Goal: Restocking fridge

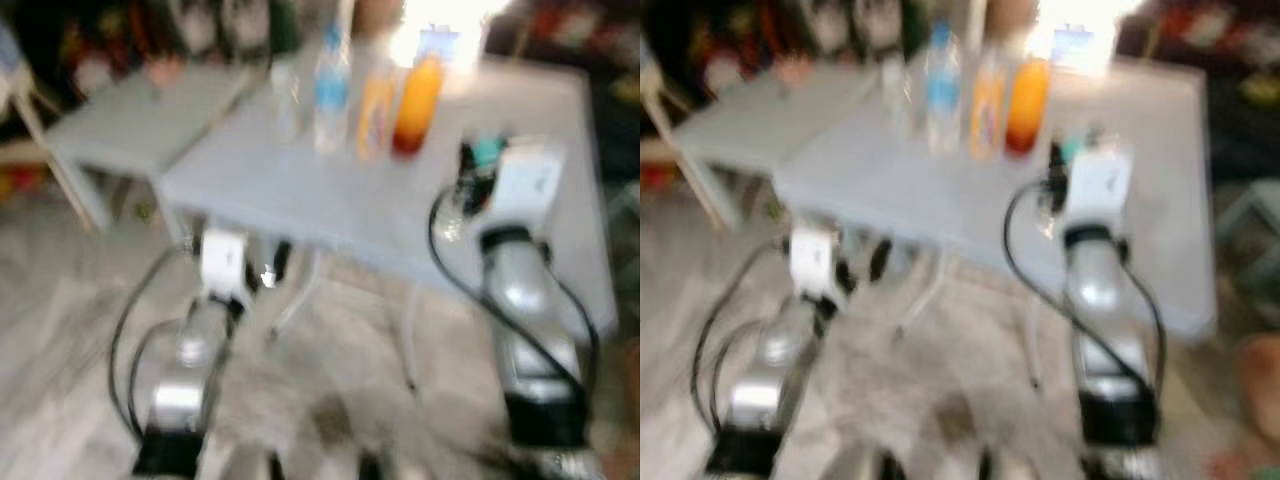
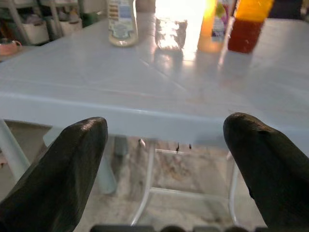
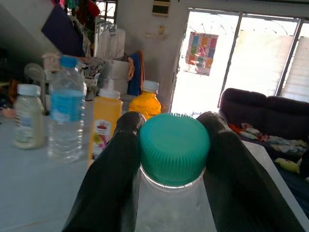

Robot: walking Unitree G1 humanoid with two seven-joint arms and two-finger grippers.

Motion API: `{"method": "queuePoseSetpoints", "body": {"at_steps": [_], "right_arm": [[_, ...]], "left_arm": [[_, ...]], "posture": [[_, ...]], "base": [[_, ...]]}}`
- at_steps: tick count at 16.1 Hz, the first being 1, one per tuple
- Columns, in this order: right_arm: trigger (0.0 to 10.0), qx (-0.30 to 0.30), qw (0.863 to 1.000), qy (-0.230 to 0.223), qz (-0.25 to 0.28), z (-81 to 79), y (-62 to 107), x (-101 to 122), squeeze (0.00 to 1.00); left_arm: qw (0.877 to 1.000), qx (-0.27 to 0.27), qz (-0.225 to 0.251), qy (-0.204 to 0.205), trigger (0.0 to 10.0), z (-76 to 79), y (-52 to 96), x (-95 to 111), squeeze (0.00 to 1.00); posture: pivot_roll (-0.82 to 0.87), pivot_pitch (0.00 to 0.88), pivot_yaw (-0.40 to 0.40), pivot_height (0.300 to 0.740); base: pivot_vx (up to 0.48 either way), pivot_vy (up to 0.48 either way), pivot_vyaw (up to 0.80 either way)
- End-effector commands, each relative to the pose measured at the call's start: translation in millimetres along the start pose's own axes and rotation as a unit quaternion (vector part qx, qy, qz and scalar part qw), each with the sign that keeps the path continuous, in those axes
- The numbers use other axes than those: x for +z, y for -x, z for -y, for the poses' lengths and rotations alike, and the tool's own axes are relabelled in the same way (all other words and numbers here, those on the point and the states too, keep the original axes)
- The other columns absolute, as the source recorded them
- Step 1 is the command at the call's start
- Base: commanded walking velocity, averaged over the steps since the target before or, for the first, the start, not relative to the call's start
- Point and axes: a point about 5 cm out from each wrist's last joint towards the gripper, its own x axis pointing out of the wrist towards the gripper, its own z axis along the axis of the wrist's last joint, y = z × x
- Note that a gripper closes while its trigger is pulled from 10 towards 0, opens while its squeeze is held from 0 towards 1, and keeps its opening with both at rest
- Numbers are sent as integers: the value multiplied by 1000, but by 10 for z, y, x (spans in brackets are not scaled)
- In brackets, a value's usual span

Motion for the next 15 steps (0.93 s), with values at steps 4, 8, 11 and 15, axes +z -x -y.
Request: {"method": "queuePoseSetpoints", "body": {"at_steps": [4, 8, 11, 15], "right_arm": [[10000, 48, 997, -8, 66, -132, -55, 290, 0], [10000, 79, 993, -40, 81, -172, -98, 387, 0], [10000, 122, 987, -73, 77, -320, -58, 399, 0], [10000, 98, 991, -86, -5, -270, 146, -26, 0]], "left_arm": [[1000, 5, 8, -1, 10000, -4, -48, 38, 0], [1000, 8, 8, 0, 10000, -5, -52, 24, 0], [1000, 10, 9, -1, 10000, -6, -53, 20, 0], [1000, 24, 8, -8, 10000, -65, -33, 7, 0]], "posture": [[-120, 0, 49, 740], [-116, 0, 45, 740], [-113, 0, 44, 740], [-109, 0, 46, 740]], "base": [[-181, 0, 0], [-241, 0, 0], [-104, 0, 0], [-145, 0, 0]]}}
